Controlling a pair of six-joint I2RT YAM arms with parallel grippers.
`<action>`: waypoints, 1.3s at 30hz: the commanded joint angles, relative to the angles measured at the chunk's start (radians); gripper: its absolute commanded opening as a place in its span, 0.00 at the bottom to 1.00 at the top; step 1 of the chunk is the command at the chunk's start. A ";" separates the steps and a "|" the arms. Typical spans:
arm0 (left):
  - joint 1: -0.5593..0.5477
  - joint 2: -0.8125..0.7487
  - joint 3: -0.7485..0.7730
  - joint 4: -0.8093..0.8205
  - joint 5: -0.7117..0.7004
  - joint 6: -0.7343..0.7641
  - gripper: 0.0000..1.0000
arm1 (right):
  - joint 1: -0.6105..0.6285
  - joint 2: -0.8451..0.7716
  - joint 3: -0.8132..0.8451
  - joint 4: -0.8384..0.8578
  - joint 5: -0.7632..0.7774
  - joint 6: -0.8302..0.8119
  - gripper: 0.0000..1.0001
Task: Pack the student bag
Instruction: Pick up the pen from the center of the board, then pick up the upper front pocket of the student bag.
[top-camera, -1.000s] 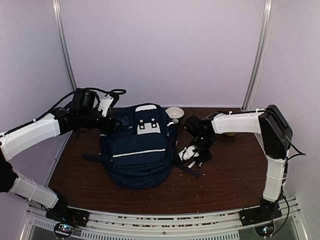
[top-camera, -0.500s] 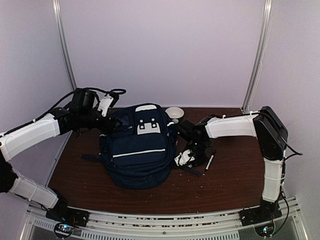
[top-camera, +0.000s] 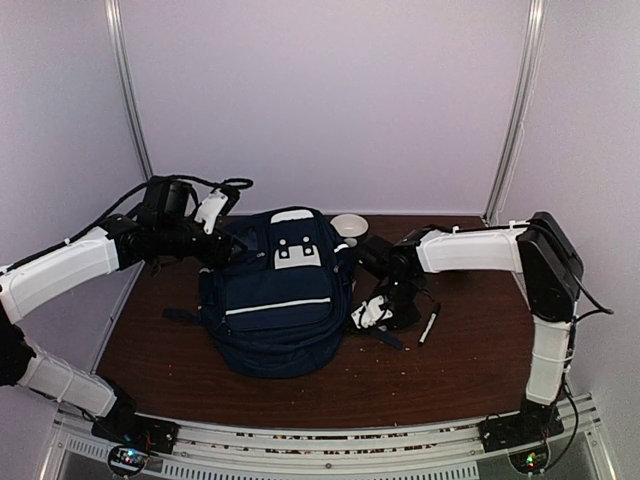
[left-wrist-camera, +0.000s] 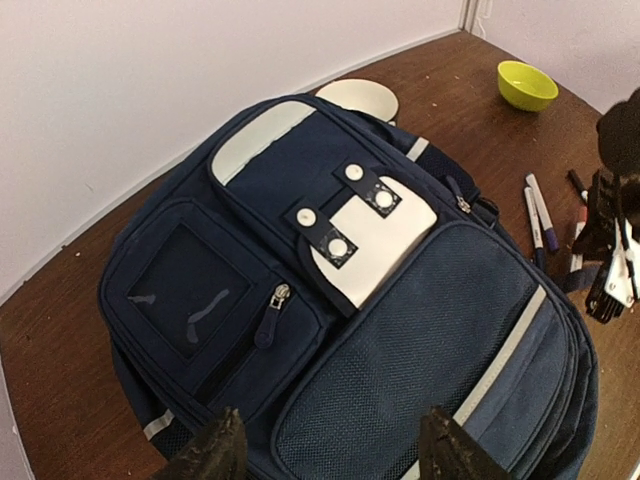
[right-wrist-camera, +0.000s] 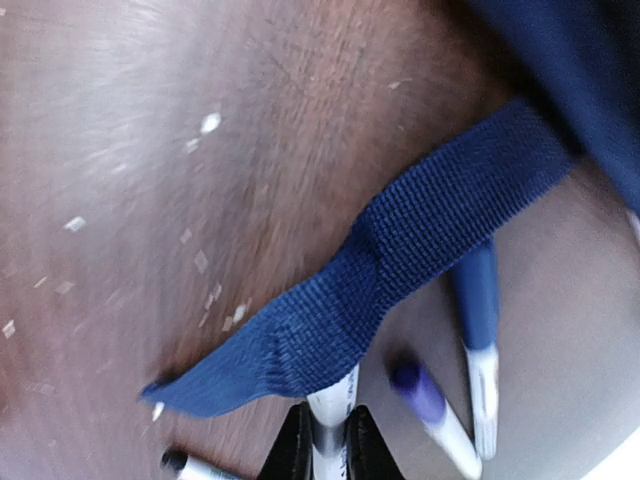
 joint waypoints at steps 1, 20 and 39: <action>-0.039 0.005 0.027 -0.042 0.072 0.109 0.60 | 0.002 -0.144 0.037 -0.067 -0.040 0.033 0.06; -0.385 0.230 0.007 -0.159 -0.169 0.331 0.60 | -0.001 -0.442 -0.043 -0.066 -0.379 0.203 0.06; -0.420 0.219 0.040 -0.084 -0.470 0.329 0.00 | 0.178 -0.459 0.007 -0.031 -0.333 0.233 0.05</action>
